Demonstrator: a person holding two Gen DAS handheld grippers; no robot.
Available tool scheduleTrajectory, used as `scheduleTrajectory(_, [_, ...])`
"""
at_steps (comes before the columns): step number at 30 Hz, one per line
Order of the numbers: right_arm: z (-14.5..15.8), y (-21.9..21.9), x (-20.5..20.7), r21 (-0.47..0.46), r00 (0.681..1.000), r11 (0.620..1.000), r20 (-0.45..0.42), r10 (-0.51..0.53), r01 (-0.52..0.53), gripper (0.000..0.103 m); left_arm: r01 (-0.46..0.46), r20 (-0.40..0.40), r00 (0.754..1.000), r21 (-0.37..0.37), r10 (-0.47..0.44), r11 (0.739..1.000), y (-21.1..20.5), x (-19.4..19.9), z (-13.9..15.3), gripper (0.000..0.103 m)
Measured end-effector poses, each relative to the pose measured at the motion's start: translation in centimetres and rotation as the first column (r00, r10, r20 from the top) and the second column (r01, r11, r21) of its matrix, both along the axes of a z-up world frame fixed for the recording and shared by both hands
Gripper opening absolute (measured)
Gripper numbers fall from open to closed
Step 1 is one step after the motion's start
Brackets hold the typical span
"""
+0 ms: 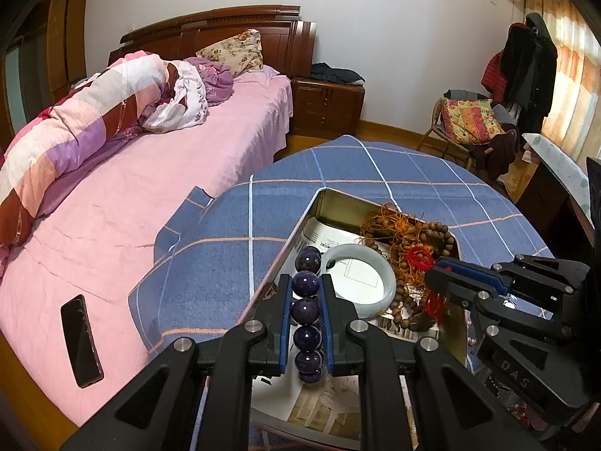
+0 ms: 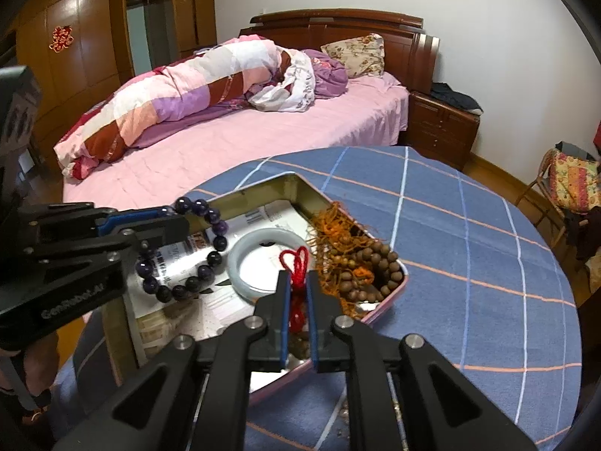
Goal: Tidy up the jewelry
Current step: 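Carry the purple bracelet and red-tasseled pendant over the pink tin with both tools, then open both tools to drop the bracelet and pendant into the tin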
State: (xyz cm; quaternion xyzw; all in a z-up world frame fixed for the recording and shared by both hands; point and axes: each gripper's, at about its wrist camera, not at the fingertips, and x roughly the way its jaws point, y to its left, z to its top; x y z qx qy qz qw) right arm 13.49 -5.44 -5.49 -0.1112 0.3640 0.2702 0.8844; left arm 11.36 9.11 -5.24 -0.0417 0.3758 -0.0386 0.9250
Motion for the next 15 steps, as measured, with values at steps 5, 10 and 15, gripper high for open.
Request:
scheduleTrajectory(5, [-0.27, 0.49, -0.35, -0.039, 1.000, 0.999, 0.023, -0.003, 0.004, 0.042, 0.014, 0.019, 1.000, 0.019, -0.015, 1.000, -0.39, -0.24, 0.32, 0.024])
scheduleTrajectory(10, [0.09, 0.52, -0.66, -0.036, 0.999, 0.999, 0.039, -0.011, 0.013, 0.053, -0.004, 0.037, 0.999, 0.022, 0.003, 1.000, -0.21, -0.54, 0.79, 0.046])
scheduleTrajectory(15, [0.09, 0.24, -0.60, -0.031, 0.999, 0.999, 0.037, -0.020, 0.021, 0.057, -0.017, 0.032, 0.999, 0.025, 0.016, 1.000, -0.17, -0.55, 0.90, 0.047])
